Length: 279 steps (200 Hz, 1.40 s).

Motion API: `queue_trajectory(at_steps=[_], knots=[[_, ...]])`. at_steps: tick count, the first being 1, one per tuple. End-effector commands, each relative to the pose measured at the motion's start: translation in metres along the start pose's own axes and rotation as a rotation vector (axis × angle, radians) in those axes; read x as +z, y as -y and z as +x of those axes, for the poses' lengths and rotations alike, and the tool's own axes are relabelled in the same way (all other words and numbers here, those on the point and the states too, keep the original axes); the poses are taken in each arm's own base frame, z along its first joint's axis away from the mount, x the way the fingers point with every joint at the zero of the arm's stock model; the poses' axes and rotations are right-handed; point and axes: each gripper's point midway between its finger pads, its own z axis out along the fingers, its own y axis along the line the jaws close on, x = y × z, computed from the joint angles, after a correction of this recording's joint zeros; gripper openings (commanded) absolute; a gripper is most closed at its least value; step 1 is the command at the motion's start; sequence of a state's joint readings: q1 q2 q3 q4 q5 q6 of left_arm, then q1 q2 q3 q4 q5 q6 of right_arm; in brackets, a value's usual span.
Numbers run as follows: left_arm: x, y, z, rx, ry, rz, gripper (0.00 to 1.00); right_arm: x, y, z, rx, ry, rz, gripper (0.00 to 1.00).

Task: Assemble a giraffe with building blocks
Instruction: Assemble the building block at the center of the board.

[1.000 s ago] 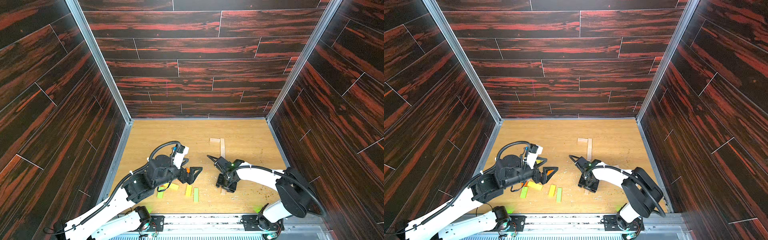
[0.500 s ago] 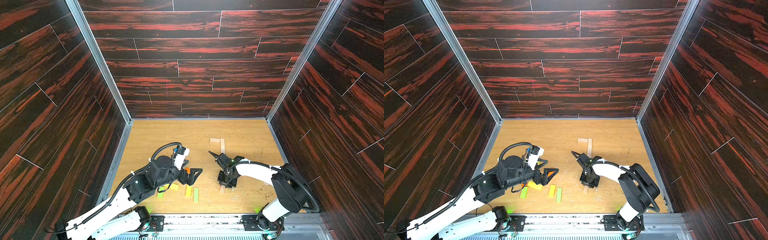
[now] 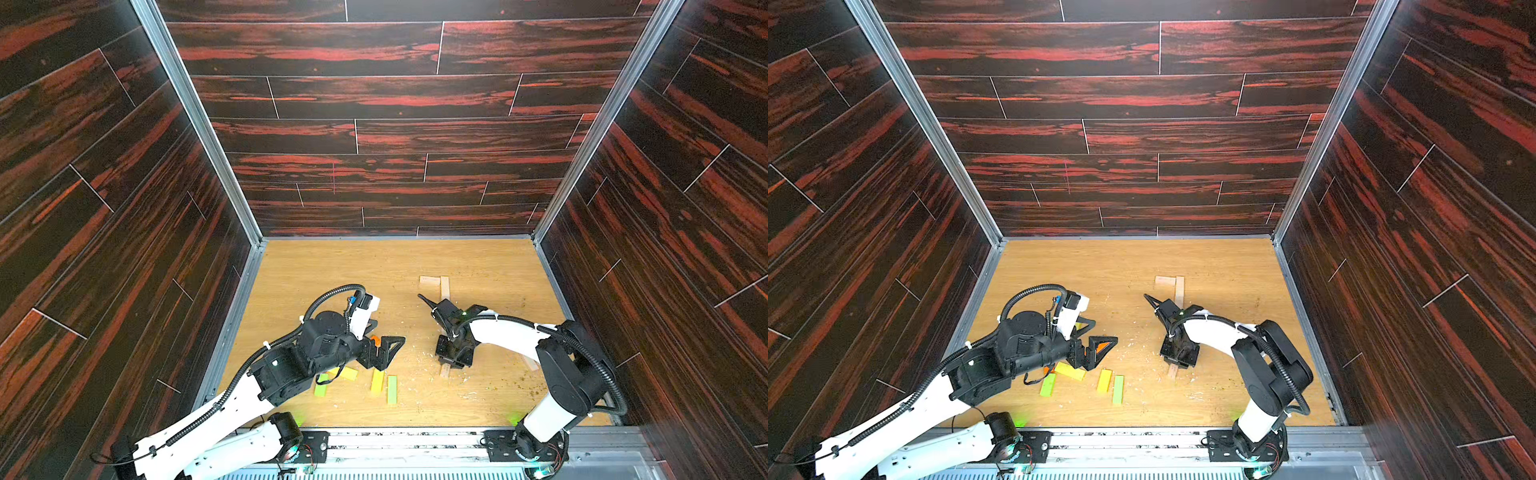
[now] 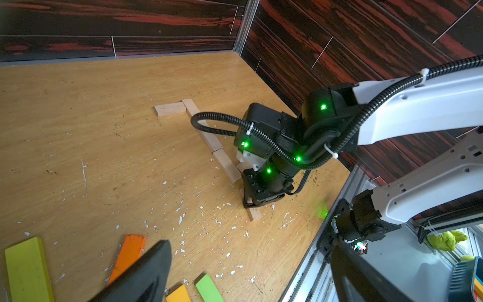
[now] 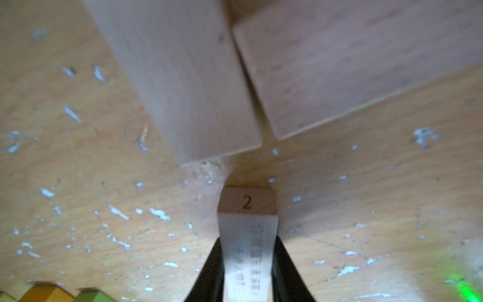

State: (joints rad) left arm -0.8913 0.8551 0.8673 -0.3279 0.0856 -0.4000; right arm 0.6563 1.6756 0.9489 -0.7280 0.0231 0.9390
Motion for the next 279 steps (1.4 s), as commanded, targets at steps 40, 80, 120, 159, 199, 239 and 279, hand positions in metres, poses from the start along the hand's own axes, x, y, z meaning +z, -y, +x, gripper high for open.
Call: queue_trajectory(at_steps=[40, 80, 120, 159, 199, 239, 279], knots=[[-0.0004, -0.0012, -0.0004, 0.016, 0.005, -0.008, 0.98, 0.0030, 0.0077, -0.0084, -0.009, -0.001, 0.050, 0.32], [0.0002, -0.0015, -0.0004, 0.017, 0.003, -0.010, 0.98, 0.0032, 0.0061, -0.0088, -0.016, -0.002, 0.048, 0.40], [0.0003, -0.0017, -0.0007, 0.017, 0.003, -0.011, 0.98, 0.0043, 0.0039, -0.0092, -0.028, -0.010, 0.048, 0.39], [-0.0013, -0.0026, -0.0021, 0.022, 0.006, -0.020, 0.98, 0.0040, 0.0033, -0.0105, -0.034, -0.011, 0.051, 0.33], [-0.0028, -0.0035, -0.0022, 0.024, 0.007, -0.026, 0.98, 0.0052, 0.0009, -0.0116, -0.043, -0.013, 0.051, 0.32], [-0.0024, -0.0034, -0.0025, 0.026, 0.005, -0.027, 0.98, 0.0053, 0.0003, -0.0130, -0.044, -0.012, 0.054, 0.32], [-0.0020, -0.0031, -0.0029, 0.031, 0.003, -0.027, 0.98, 0.0059, -0.0004, -0.0153, -0.047, -0.009, 0.061, 0.32]])
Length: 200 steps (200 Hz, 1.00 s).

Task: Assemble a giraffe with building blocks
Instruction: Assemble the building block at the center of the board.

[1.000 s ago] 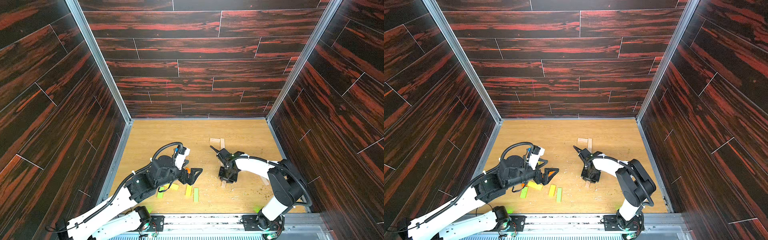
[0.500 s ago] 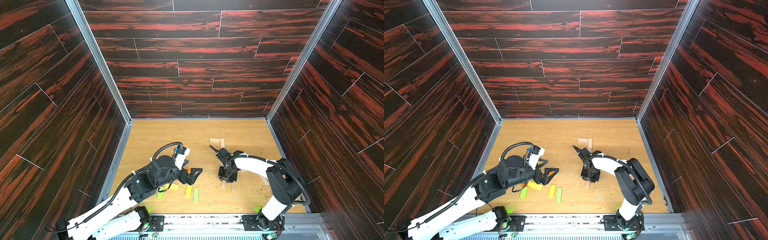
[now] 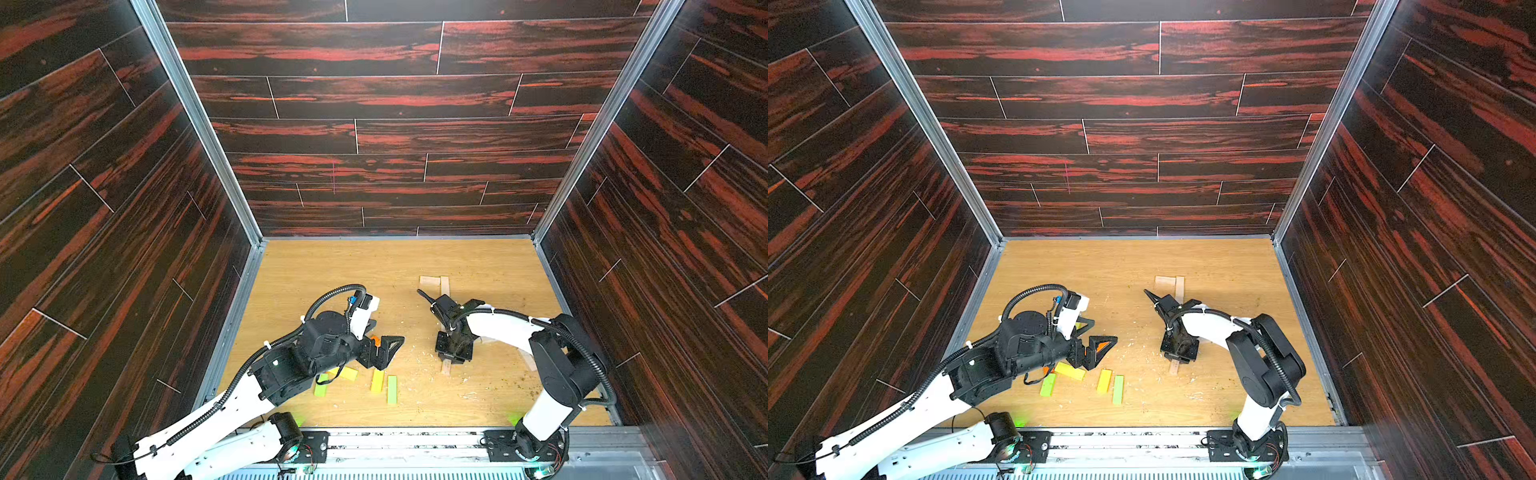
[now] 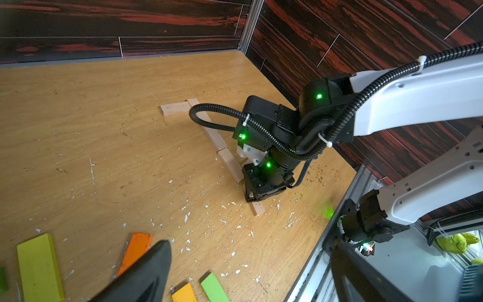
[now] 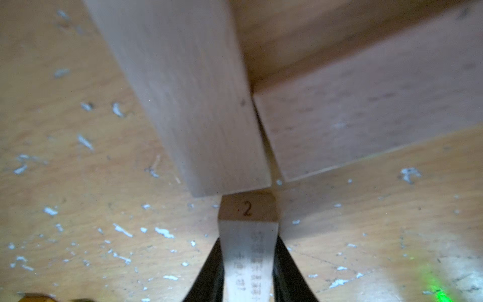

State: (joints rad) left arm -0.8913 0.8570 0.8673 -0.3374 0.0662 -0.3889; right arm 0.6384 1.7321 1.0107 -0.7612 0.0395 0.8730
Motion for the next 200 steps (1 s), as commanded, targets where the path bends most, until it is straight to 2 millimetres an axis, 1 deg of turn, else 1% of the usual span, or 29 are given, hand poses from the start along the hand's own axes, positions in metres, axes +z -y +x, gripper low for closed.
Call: queue_trajectory(at_steps=[1, 140, 200], knots=[[-0.0026, 0.0011, -0.0044, 0.020, 0.008, -0.004, 0.98, 0.0058, 0.0021, -0.0032, -0.002, -0.009, 0.031, 0.32], [-0.0057, -0.0016, -0.0032, 0.017, 0.013, -0.015, 0.98, 0.0036, 0.0019, -0.0125, -0.003, 0.008, 0.044, 0.33], [-0.0052, -0.0021, -0.0020, 0.017, 0.011, -0.017, 0.98, 0.0023, 0.0027, -0.0130, -0.004, 0.012, 0.048, 0.39]])
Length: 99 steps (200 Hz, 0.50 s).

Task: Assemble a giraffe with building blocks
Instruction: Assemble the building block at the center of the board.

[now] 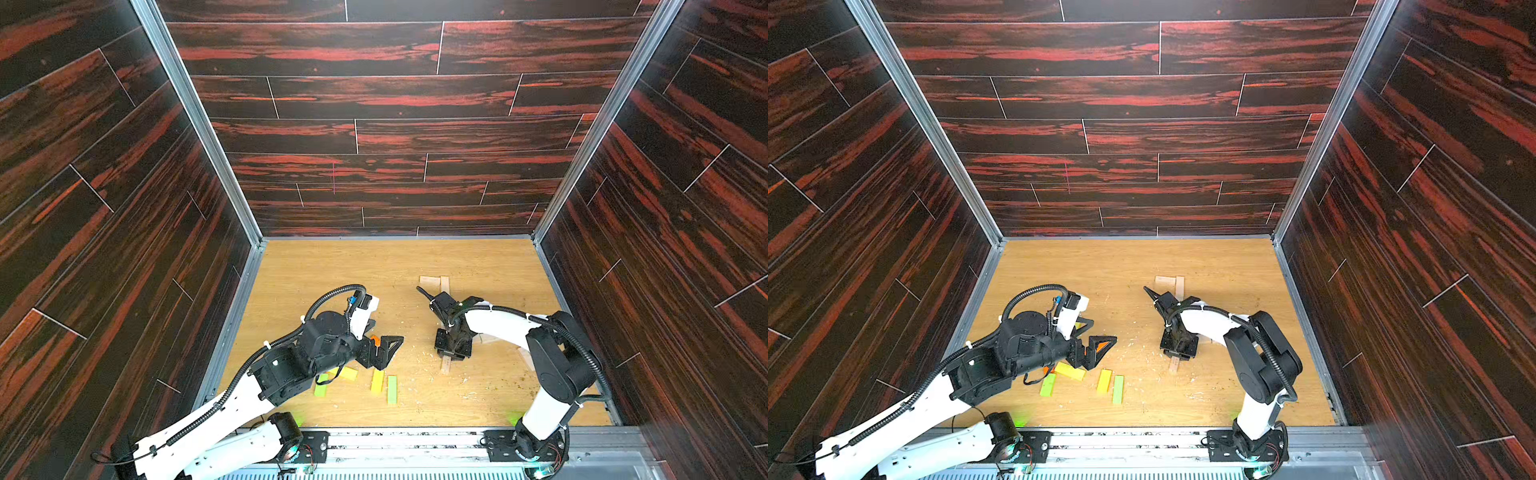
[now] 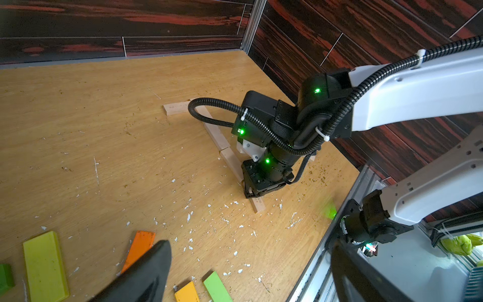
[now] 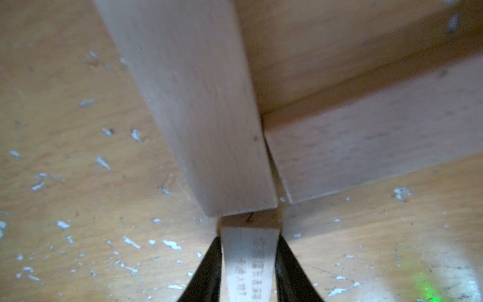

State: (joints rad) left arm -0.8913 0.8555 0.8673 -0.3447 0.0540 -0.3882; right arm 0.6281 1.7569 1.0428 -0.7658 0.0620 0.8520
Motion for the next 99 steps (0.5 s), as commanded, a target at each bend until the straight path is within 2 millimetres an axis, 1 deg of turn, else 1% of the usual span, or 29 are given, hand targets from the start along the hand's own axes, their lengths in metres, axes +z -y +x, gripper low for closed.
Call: queue_trajectory(at_steps=[1, 25, 39, 73, 99], knots=[[-0.005, 0.000, -0.003, 0.017, 0.012, -0.004, 0.98, 0.003, 0.004, -0.002, 0.006, -0.008, 0.035, 0.39], [-0.005, 0.000, -0.003, 0.015, 0.014, -0.006, 0.98, -0.001, 0.005, -0.002, 0.004, -0.003, 0.036, 0.45], [-0.005, 0.000, -0.002, 0.016, 0.014, -0.005, 0.98, -0.007, 0.005, -0.003, 0.001, 0.006, 0.030, 0.50], [-0.003, 0.000, -0.002, 0.015, 0.013, 0.000, 0.98, -0.035, 0.005, -0.005, -0.008, 0.055, 0.008, 0.63], [-0.002, 0.002, -0.003, 0.015, 0.014, 0.007, 0.98, -0.062, 0.007, -0.007, -0.012, 0.107, -0.016, 0.67]])
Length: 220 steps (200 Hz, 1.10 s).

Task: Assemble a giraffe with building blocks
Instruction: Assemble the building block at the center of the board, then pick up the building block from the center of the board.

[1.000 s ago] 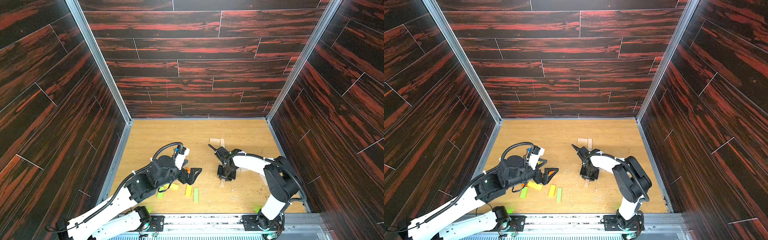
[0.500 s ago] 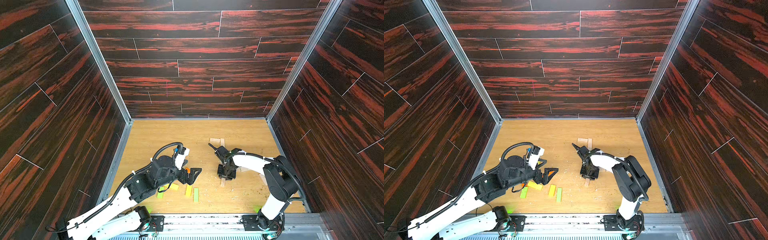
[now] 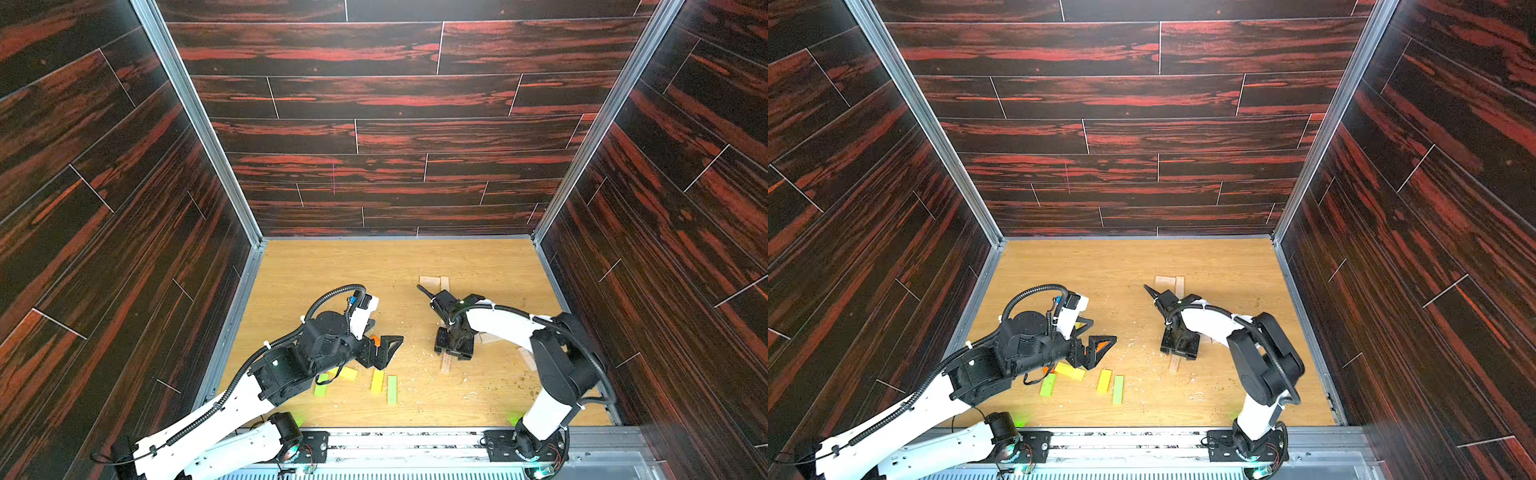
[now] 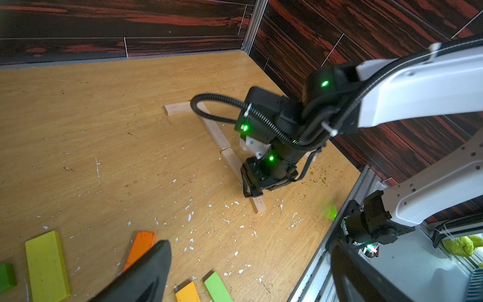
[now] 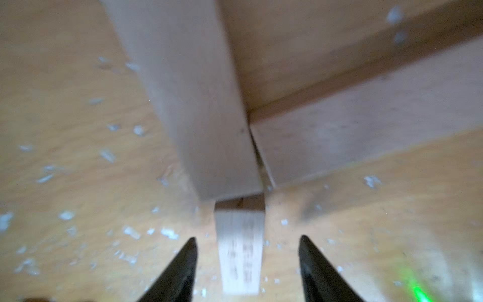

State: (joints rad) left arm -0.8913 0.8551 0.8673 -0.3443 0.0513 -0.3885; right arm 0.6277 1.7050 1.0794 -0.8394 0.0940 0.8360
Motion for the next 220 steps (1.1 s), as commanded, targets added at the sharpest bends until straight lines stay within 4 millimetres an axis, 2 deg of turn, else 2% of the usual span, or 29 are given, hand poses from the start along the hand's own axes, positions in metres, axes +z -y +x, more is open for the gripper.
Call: queue_trajectory(at_steps=[1, 29, 41, 62, 101, 145, 170, 193, 220], knots=[[-0.002, 0.002, -0.002, 0.016, 0.012, 0.008, 0.98, -0.041, 0.005, -0.005, 0.004, 0.076, -0.025, 0.68], [0.000, 0.003, -0.003, 0.019, 0.013, 0.012, 0.98, -0.065, 0.023, -0.008, 0.046, 0.124, -0.036, 0.70], [0.003, 0.003, -0.003, 0.021, 0.010, 0.013, 0.98, -0.076, 0.037, -0.013, 0.090, 0.153, -0.046, 0.70], [0.010, 0.004, -0.002, 0.031, -0.008, 0.015, 0.98, -0.090, 0.070, -0.025, 0.193, 0.204, -0.061, 0.71], [0.032, 0.007, 0.002, 0.057, -0.055, 0.033, 0.98, -0.100, 0.136, -0.045, 0.460, 0.273, -0.142, 0.71], [0.070, 0.020, 0.002, 0.092, -0.146, 0.093, 0.98, -0.092, 0.193, -0.053, 0.763, 0.312, -0.233, 0.78], [0.093, 0.028, 0.004, 0.103, -0.194, 0.137, 0.98, -0.086, 0.216, -0.053, 0.877, 0.328, -0.246, 0.81], [0.110, 0.031, 0.010, 0.090, -0.220, 0.167, 0.98, -0.080, 0.233, -0.050, 0.947, 0.331, -0.240, 0.87], [0.123, 0.030, 0.021, 0.077, -0.248, 0.179, 0.98, -0.068, 0.238, -0.049, 0.972, 0.308, -0.244, 0.90]])
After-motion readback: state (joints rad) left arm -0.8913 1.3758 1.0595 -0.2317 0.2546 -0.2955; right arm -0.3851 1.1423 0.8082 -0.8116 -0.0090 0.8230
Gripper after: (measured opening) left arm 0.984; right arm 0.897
